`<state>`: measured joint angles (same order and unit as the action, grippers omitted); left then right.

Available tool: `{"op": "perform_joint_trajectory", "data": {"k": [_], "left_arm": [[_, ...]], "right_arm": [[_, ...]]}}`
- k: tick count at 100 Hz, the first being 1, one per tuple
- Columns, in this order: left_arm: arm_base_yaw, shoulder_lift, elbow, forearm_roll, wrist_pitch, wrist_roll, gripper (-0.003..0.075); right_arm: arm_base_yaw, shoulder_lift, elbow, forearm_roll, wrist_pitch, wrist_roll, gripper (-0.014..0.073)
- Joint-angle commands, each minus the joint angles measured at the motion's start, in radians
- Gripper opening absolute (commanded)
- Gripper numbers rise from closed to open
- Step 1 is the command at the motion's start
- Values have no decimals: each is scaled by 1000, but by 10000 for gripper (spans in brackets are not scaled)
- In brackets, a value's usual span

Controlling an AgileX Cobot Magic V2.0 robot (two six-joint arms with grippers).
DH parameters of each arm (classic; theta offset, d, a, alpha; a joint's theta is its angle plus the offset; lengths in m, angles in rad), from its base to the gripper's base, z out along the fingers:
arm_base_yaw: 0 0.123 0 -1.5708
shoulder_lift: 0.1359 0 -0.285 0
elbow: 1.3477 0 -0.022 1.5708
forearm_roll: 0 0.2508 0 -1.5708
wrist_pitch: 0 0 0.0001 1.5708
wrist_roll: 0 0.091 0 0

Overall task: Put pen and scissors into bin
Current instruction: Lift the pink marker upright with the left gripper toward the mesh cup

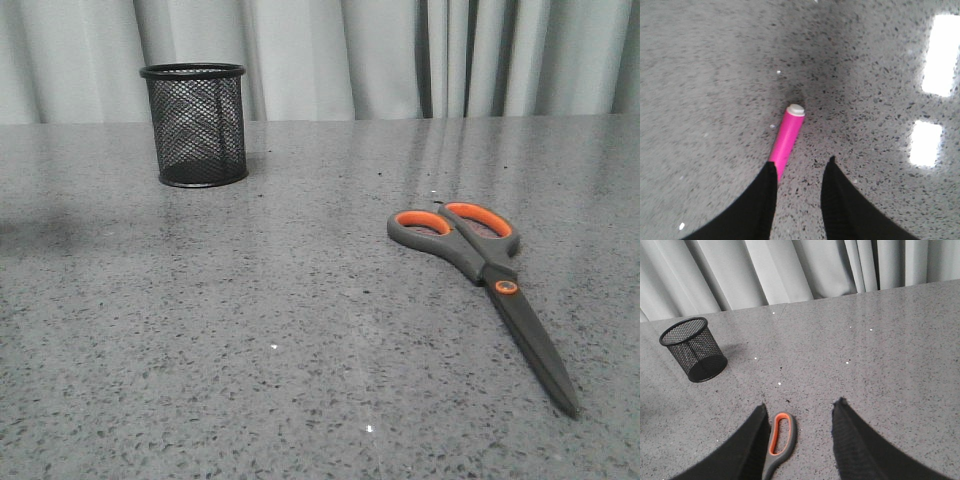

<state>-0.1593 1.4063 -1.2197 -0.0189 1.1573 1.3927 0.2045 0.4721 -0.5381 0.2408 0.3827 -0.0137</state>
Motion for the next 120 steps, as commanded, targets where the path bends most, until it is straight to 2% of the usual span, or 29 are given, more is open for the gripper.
{"op": "perform_joint_trajectory", "data": {"k": [1,33,48,67,98,102,108,109,110,116,120], "left_arm": [[15,21,-36,-6,-11,60,192],[86,120,-36,-4,-44,181,193],[94,139,-37,-5,-86,183,196],[96,174,-37,-5,-122,183,264],[96,241,-43,-5,-116,183,258],[96,247,-43,-8,-106,183,234],[96,255,-43,-18,-84,183,154],[96,257,-43,-23,-77,183,114],[96,257,-43,-25,-75,183,114],[96,259,-43,-36,-67,163,-20],[96,259,-43,-41,-66,145,-18]], "right_arm": [[3,12,-36,-4,-83,-11,273],[5,12,-36,-4,-83,-11,273],[5,12,-36,-4,-83,-11,273],[5,29,-36,-4,-85,-11,273],[5,57,-36,-4,-92,-11,273],[5,60,-36,-4,-96,-11,273],[5,64,-36,-4,-102,-11,273],[5,66,-36,-4,-104,-11,273],[5,66,-36,-4,-104,-11,273],[5,66,-36,-4,-113,-11,273],[5,66,-36,-4,-120,-11,273]]}}
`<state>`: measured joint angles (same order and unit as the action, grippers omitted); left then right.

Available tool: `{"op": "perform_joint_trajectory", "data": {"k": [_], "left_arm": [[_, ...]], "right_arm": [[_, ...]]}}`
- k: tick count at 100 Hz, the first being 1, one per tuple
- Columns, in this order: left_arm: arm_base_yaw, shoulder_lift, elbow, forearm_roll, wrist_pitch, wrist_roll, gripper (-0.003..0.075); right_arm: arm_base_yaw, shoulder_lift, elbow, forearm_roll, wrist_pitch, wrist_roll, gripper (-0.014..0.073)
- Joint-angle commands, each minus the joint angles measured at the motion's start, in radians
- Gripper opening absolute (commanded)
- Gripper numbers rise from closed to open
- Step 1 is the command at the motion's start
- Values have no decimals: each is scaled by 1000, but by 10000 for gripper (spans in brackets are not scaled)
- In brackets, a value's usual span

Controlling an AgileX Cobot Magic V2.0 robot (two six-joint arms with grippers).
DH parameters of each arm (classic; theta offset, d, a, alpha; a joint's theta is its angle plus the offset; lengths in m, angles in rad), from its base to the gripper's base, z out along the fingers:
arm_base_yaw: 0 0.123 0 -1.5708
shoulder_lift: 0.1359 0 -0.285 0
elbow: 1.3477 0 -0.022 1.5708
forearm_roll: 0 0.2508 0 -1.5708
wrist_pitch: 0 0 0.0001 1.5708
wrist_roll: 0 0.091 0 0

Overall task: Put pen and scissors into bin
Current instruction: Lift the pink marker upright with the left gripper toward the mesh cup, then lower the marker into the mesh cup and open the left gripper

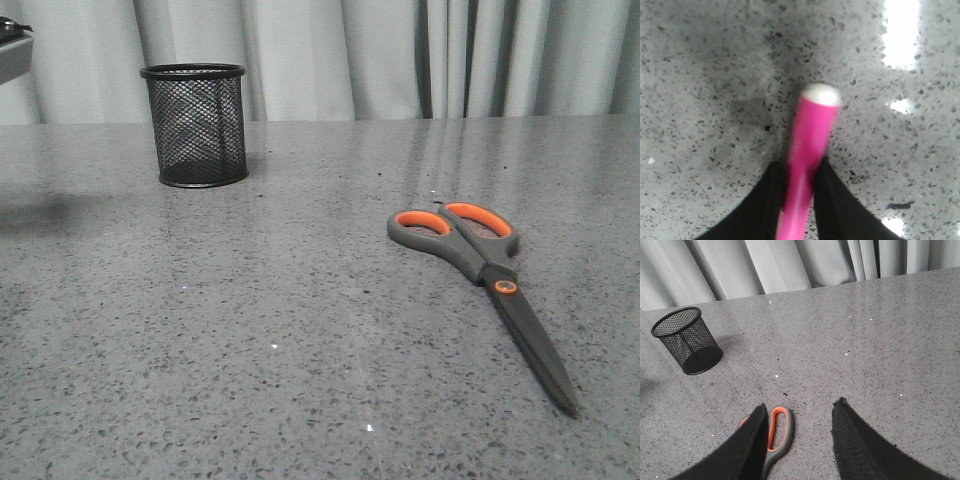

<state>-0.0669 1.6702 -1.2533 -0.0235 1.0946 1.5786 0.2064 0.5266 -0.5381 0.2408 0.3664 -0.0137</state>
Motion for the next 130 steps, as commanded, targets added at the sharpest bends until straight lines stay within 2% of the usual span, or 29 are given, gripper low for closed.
{"op": "perform_joint_trajectory", "data": {"k": [1,14,23,36,48,62,83,97,109,130], "left_arm": [[4,-7,-9,-38,-3,-41,-18],[4,-37,-19,-101,-43,-95,-19],[4,-77,-50,-219,-124,-128,-19],[4,-150,-119,-493,-248,-117,-19],[4,-187,-166,-867,-325,-41,-19],[4,-189,-174,-1258,-305,116,-19],[4,-131,-174,-1603,-193,237,-19],[4,-41,-174,-1735,-107,251,-19],[4,34,-174,-1757,-26,251,-19],[4,89,-165,-1751,-45,251,-19]], "right_arm": [[3,11,-36,-4,-104,-11,273],[3,11,-36,-4,-118,-11,273],[3,11,-36,-4,-123,-11,273],[3,11,-36,-4,-126,-11,273],[3,11,-36,-4,-127,-11,273],[3,11,-36,-2,-134,-11,273],[3,11,-36,19,-134,-11,273],[3,11,-36,19,-149,-11,273],[3,11,-36,19,-151,-11,273],[3,11,-36,19,-149,-11,273]]}}
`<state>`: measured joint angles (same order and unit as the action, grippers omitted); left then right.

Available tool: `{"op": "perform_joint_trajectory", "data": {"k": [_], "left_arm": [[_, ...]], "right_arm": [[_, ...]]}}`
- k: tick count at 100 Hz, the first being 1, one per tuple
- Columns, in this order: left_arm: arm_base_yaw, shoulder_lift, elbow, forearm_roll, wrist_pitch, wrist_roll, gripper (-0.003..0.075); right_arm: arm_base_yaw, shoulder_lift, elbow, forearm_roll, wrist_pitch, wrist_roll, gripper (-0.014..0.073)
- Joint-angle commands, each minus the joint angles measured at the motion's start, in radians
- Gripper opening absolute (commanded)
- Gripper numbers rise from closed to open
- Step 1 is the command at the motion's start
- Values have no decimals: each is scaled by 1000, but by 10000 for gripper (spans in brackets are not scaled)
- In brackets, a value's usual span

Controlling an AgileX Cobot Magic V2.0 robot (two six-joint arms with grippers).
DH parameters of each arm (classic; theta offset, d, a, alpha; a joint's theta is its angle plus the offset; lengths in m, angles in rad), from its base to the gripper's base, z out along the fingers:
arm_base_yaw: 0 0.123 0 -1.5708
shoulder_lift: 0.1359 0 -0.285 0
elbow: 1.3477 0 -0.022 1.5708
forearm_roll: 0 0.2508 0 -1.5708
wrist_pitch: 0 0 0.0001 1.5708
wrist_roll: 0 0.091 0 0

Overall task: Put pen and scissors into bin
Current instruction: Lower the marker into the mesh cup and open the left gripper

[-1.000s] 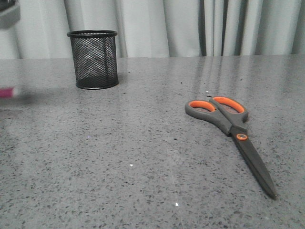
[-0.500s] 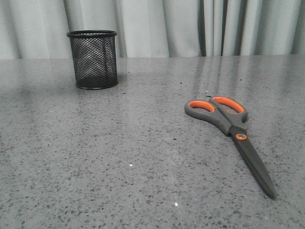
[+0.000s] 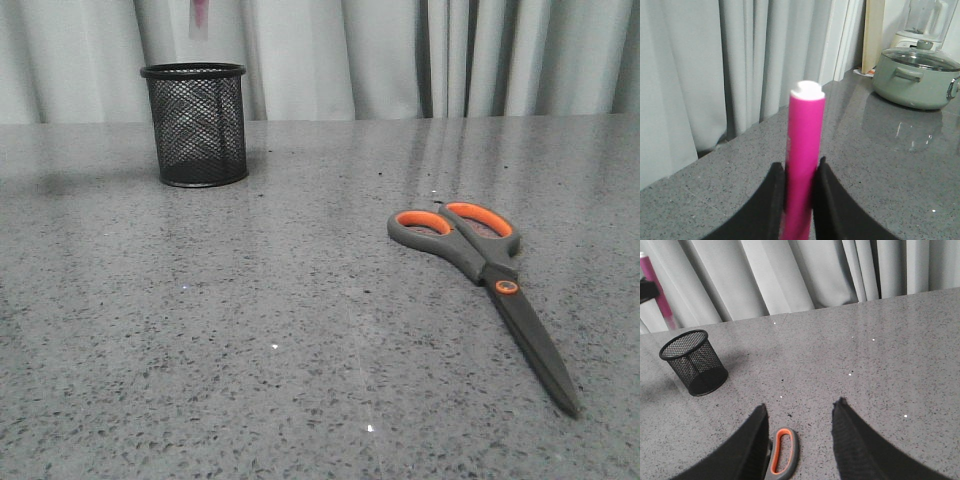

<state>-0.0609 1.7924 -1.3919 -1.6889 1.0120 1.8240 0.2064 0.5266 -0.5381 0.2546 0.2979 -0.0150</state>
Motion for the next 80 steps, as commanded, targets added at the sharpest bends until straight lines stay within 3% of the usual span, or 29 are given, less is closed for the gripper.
{"op": "perform_joint_trajectory", "data": {"k": [1,48,74,80], "left_arm": [[-2,-30,-26,-86,38,6,-19],[-2,18,-24,-84,-73,6,-1],[-2,18,-24,-92,-87,6,293],[3,18,-24,-115,-67,6,330]], "right_arm": [[3,11,-36,5,-81,-10,273],[3,11,-36,7,-57,-10,273],[3,11,-36,7,-57,-10,273],[3,11,-36,7,-57,-10,273]]}}
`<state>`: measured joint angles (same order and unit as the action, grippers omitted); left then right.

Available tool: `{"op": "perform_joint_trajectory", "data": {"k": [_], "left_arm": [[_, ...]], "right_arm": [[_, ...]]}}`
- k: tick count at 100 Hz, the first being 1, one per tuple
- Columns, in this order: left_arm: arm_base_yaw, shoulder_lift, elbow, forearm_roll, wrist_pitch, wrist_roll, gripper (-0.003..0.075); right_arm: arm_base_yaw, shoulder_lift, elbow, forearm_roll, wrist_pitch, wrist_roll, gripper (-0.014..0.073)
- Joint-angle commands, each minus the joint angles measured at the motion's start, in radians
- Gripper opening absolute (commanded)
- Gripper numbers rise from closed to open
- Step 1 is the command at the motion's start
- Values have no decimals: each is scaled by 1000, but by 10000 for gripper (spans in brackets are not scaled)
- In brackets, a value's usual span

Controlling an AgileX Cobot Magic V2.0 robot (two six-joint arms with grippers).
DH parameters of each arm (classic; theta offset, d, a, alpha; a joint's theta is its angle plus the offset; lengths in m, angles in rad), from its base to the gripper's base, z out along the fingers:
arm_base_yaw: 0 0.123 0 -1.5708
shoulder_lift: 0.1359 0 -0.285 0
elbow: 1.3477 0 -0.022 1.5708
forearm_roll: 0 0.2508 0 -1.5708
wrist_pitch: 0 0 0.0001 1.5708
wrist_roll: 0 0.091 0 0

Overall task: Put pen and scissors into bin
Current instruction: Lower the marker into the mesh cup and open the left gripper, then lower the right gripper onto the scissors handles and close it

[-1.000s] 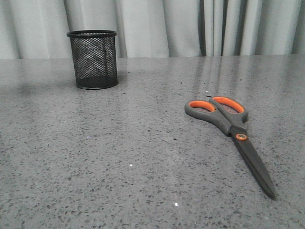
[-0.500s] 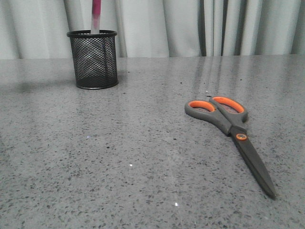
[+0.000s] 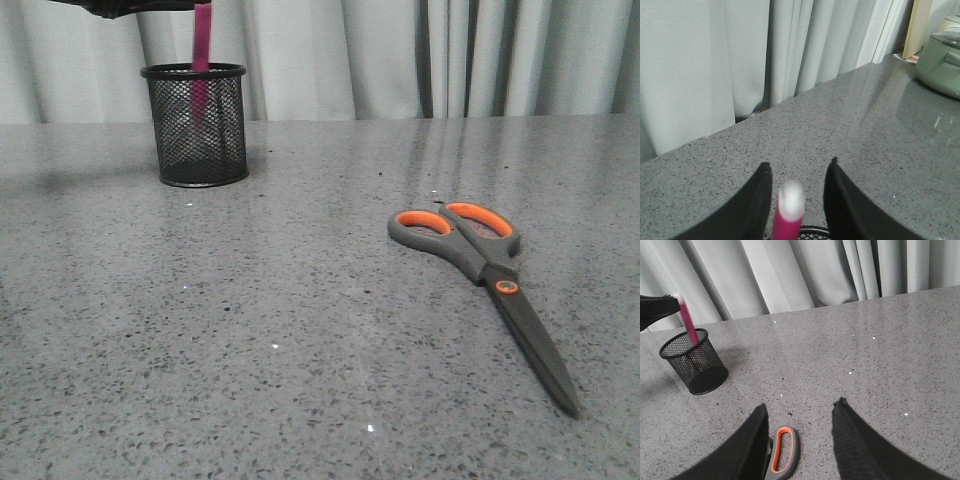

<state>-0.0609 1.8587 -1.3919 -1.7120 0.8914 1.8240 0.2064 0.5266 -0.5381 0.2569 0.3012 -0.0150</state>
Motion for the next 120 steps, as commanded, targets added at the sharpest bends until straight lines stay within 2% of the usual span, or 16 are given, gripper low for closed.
{"op": "perform_joint_trajectory", "data": {"k": [1,19,24,36,46,59,72,84,93,105,120], "left_arm": [[5,-50,-24,-95,58,6,333],[49,-119,-35,-138,195,2,312],[69,-165,-35,-138,219,-4,265],[115,-302,-37,-121,214,-58,86],[142,-434,-37,-63,201,-96,4],[139,-582,-37,72,131,-197,-5],[113,-713,-37,198,104,-290,-5],[64,-808,-37,275,87,-319,-5],[11,-859,-37,298,83,-320,-5],[-40,-897,-37,313,82,-320,-5],[-50,-917,-37,319,80,-348,-5]], "right_arm": [[3,11,-36,5,-61,-10,273],[5,11,-47,5,-69,-10,273],[7,12,-69,5,-55,-10,273],[48,62,-176,5,21,-68,273],[111,161,-299,5,108,-114,273],[195,320,-460,-14,253,-116,273],[223,491,-584,-25,457,-116,286],[223,617,-669,-25,646,-103,388],[227,695,-707,-25,780,-75,426],[268,774,-714,-29,877,-54,424],[353,840,-714,-141,865,48,420]]}}
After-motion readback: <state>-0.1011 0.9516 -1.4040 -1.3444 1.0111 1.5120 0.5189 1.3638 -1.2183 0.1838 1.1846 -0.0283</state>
